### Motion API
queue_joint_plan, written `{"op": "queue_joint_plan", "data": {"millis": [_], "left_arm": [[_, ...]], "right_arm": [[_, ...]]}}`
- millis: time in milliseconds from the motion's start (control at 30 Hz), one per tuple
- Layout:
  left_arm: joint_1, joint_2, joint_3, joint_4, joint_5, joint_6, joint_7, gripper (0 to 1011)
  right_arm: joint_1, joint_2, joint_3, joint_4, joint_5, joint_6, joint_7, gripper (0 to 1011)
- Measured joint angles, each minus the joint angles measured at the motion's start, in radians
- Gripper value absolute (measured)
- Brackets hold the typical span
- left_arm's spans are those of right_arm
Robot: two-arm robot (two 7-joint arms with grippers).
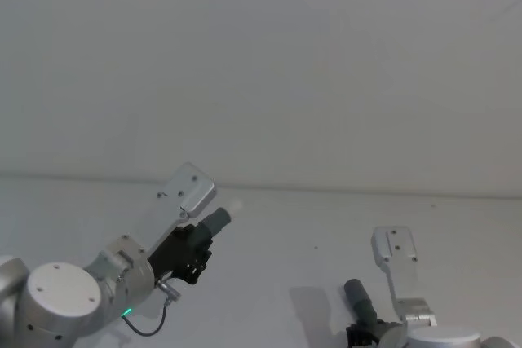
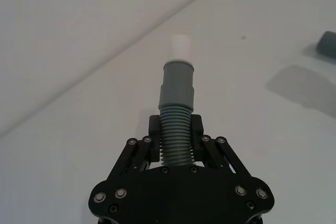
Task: Use both hands to pick up one end of the pipe from the table, align the ends, and insert them.
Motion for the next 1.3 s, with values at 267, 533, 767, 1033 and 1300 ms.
{"op": "queue_joint_plan", "data": {"millis": [267, 533, 767, 1033, 1300], "left_arm": [[-0.034, 0.053, 0.027, 0.016, 0.005, -0.110, -0.112, 301], [-0.060, 0.094, 0.042, 0.039, -0.002, -0.216, -0.223, 301], [-0.076, 0.125, 0.043, 0.063, -0.023, -0.304, -0.313, 301], [-0.087, 0.144, 0.036, 0.090, -0.045, -0.376, -0.387, 301], [-0.100, 0.154, 0.033, 0.111, -0.058, -0.413, -0.441, 301]], "right_arm": [[-0.002, 0.005, -0.002, 0.000, -0.001, -0.008, 0.006, 225], [-0.017, 0.039, -0.020, -0.003, -0.012, -0.080, 0.034, 225], [-0.035, 0.076, -0.034, -0.012, -0.022, -0.165, 0.067, 225], [-0.062, 0.136, -0.047, -0.025, -0.027, -0.323, 0.135, 225], [-0.086, 0.199, -0.049, -0.021, -0.022, -0.482, 0.221, 225]]}}
